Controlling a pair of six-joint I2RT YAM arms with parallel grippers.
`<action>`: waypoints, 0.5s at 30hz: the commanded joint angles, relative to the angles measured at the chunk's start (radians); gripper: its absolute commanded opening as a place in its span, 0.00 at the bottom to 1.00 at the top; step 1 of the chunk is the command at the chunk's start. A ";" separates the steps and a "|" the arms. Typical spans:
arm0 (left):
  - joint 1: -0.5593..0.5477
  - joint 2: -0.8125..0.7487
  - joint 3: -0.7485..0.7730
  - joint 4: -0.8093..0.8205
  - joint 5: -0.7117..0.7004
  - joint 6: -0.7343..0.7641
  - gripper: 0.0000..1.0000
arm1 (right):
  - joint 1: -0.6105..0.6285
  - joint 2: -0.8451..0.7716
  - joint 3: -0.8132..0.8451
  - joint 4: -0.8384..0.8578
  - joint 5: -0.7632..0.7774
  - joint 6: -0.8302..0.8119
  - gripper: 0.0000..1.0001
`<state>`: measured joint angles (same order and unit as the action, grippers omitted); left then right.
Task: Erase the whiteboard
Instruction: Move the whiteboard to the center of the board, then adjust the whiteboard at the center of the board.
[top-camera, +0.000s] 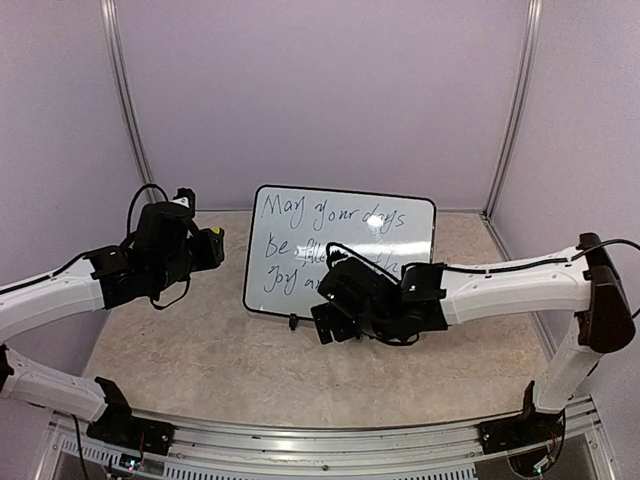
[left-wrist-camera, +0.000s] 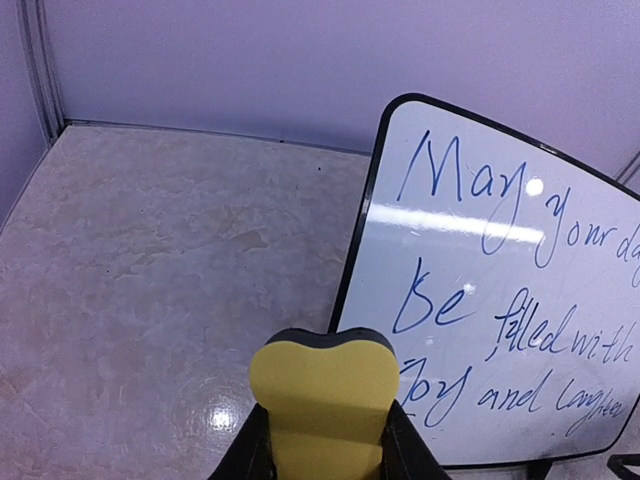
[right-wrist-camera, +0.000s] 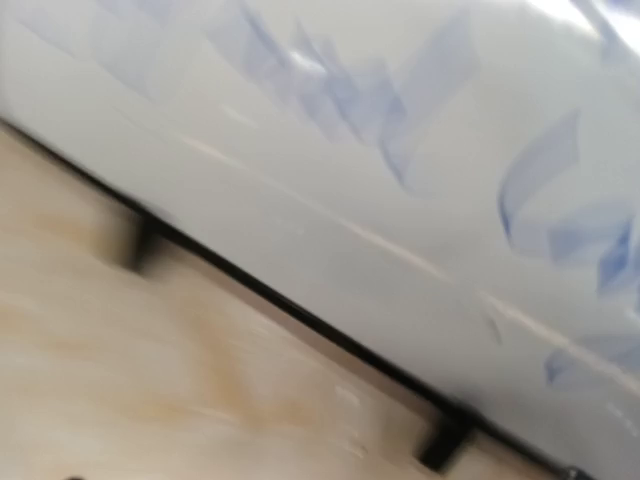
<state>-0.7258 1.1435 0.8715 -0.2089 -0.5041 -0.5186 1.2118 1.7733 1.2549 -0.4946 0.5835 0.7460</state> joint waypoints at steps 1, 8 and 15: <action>-0.013 0.022 0.029 0.042 0.009 0.013 0.29 | -0.114 -0.250 -0.066 0.244 -0.276 -0.327 1.00; -0.037 0.043 0.048 0.074 0.021 0.031 0.29 | -0.444 -0.380 -0.072 0.286 -0.495 -0.582 1.00; -0.055 0.028 0.032 0.114 0.048 0.052 0.29 | -0.776 -0.379 -0.104 0.341 -0.807 -0.598 0.99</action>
<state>-0.7700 1.1816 0.8894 -0.1505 -0.4812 -0.4992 0.5800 1.3949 1.1931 -0.2073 0.0135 0.1978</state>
